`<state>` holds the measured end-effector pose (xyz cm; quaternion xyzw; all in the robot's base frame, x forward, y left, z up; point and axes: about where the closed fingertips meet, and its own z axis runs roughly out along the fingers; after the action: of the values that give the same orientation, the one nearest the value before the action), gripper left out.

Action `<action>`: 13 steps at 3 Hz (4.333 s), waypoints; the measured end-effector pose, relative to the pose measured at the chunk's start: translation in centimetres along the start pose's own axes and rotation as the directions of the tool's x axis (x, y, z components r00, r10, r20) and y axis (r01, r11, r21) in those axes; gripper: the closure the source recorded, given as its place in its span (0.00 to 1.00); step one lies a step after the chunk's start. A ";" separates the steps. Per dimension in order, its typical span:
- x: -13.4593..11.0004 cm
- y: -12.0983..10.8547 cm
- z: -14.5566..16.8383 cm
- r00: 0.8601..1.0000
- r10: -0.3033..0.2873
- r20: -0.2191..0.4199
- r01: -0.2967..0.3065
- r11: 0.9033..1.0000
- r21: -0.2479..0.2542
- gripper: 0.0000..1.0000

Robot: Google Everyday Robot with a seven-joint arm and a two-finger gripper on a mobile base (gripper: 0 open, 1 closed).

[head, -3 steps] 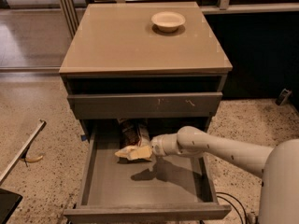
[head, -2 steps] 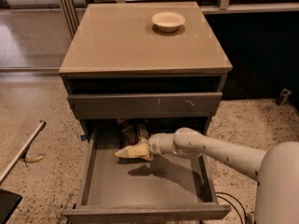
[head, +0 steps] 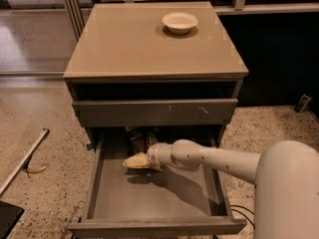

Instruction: Pick brown chip bag from middle drawer and place on counter

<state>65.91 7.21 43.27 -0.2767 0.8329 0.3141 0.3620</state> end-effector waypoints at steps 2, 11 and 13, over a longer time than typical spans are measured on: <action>0.8 0.8 2.6 1.000 0.022 -0.016 -0.021 0.998 0.059 0.42; -14.3 8.7 -34.0 0.950 -0.280 0.138 0.279 0.960 0.025 1.00; -25.9 7.3 -43.2 0.914 -0.364 0.178 0.334 0.926 0.178 1.00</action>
Offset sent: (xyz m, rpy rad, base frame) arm -0.0009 0.0242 -0.0213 -0.0489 0.0116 -0.0787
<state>57.46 -13.24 89.11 -0.3602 0.7479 0.2106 0.5162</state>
